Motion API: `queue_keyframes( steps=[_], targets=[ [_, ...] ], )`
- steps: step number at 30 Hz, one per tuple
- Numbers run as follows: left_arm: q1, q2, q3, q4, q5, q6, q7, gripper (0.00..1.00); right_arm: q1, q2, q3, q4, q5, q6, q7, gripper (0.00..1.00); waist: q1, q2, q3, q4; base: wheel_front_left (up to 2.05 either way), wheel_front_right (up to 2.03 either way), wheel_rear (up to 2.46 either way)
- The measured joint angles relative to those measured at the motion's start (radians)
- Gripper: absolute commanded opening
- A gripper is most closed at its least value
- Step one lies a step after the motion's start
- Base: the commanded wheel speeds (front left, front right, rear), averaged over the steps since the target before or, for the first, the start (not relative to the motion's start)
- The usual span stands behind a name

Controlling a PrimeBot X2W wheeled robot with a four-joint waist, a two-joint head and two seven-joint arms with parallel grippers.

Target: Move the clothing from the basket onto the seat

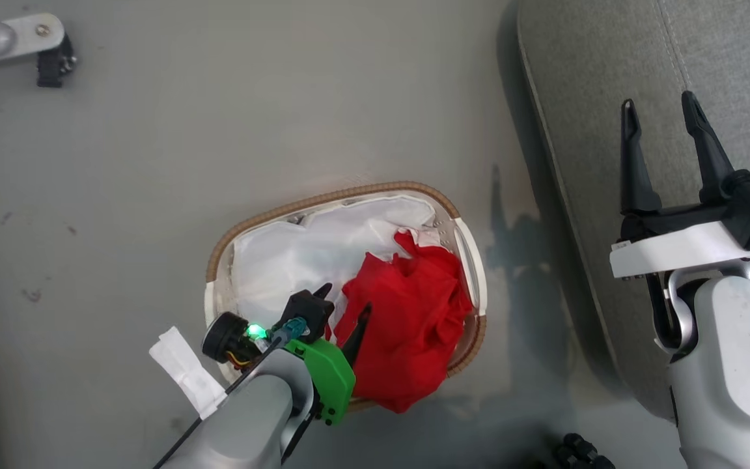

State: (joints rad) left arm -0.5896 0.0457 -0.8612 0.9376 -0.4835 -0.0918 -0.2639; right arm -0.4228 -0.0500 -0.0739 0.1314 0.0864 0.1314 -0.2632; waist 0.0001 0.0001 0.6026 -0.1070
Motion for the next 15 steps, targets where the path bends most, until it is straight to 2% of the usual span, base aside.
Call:
queue_keyframes(
  steps=[5, 10, 15],
  targets=[
    [-0.057, 0.000, -0.053, 0.069, -0.018, -0.006, 0.008, 1.00, -0.017, 0.000, 0.026, -0.016, 0.023, 0.000, 0.000, 1.00, 0.0000, 0.0000, 0.086, -0.049, 0.00, 0.00, 0.00],
    [-0.115, 0.000, -0.051, 0.126, -0.065, -0.006, 0.007, 1.00, -0.045, 0.000, 0.057, -0.043, 0.046, 0.000, 0.000, 1.00, 0.0000, 0.0000, 0.159, -0.095, 0.00, 0.00, 0.00],
    [-0.162, 0.001, -0.054, 0.187, -0.087, -0.005, 0.018, 1.00, -0.062, 0.001, 0.089, -0.073, 0.022, 0.000, 0.000, 1.00, 0.0001, 0.0000, 0.227, -0.138, 0.00, 0.00, 0.00]
  ],
)
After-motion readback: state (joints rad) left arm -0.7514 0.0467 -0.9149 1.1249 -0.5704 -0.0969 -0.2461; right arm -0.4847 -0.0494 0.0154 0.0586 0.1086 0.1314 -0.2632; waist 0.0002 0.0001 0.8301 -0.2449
